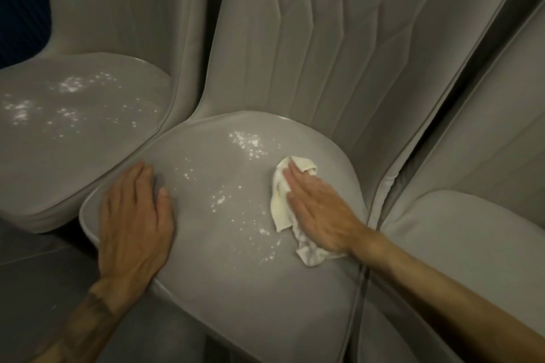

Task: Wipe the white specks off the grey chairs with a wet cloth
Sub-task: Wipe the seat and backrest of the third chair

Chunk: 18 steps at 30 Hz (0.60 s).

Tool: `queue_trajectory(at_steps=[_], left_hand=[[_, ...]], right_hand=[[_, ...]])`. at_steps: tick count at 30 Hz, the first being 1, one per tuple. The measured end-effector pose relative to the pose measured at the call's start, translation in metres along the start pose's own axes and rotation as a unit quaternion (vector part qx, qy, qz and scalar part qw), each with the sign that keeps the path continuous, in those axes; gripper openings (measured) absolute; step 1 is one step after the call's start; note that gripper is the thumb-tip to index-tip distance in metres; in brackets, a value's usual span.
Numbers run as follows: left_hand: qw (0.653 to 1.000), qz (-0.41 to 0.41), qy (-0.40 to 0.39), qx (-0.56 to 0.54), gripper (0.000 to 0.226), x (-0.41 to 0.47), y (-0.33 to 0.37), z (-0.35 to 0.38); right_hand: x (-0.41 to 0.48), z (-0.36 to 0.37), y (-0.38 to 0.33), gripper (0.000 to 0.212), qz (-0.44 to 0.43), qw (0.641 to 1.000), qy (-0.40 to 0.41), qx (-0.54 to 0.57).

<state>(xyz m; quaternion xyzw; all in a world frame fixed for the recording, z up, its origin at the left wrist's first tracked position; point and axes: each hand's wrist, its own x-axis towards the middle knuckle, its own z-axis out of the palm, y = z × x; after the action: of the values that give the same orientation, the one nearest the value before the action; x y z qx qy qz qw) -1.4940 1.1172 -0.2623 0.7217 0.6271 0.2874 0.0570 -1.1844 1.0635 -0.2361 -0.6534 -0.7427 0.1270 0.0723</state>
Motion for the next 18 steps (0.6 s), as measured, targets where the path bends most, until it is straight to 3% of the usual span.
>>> queue_trajectory(at_steps=[5, 7, 10, 12, 14, 18], left_hand=[[1.000, 0.000, -0.002, 0.016, 0.059, 0.001, -0.001, 0.001], [1.000, 0.001, -0.004, 0.021, 0.059, 0.001, -0.002, 0.001], [1.000, 0.009, -0.004, 0.022, 0.059, 0.001, -0.003, 0.000], [1.000, 0.012, -0.004, 0.024, 0.058, 0.001, -0.003, 0.001], [1.000, 0.012, -0.001, 0.029, 0.058, 0.002, -0.004, 0.001], [1.000, 0.009, 0.000, 0.028, 0.059, 0.002, -0.002, 0.000]], right_hand=[[0.037, -0.021, 0.012, 0.060, 0.164, 0.984, 0.016, -0.063], [0.037, -0.007, -0.016, 0.063, 0.121, 0.991, 0.012, -0.061], [-0.002, 0.022, -0.054, 0.071, -0.021, 1.000, -0.003, -0.013], [-0.020, 0.020, -0.050, 0.072, -0.036, 0.999, -0.014, -0.002], [-0.016, 0.008, -0.021, 0.070, -0.006, 0.998, -0.019, -0.053], [0.007, -0.019, 0.014, 0.068, 0.145, 0.974, -0.067, -0.161]])
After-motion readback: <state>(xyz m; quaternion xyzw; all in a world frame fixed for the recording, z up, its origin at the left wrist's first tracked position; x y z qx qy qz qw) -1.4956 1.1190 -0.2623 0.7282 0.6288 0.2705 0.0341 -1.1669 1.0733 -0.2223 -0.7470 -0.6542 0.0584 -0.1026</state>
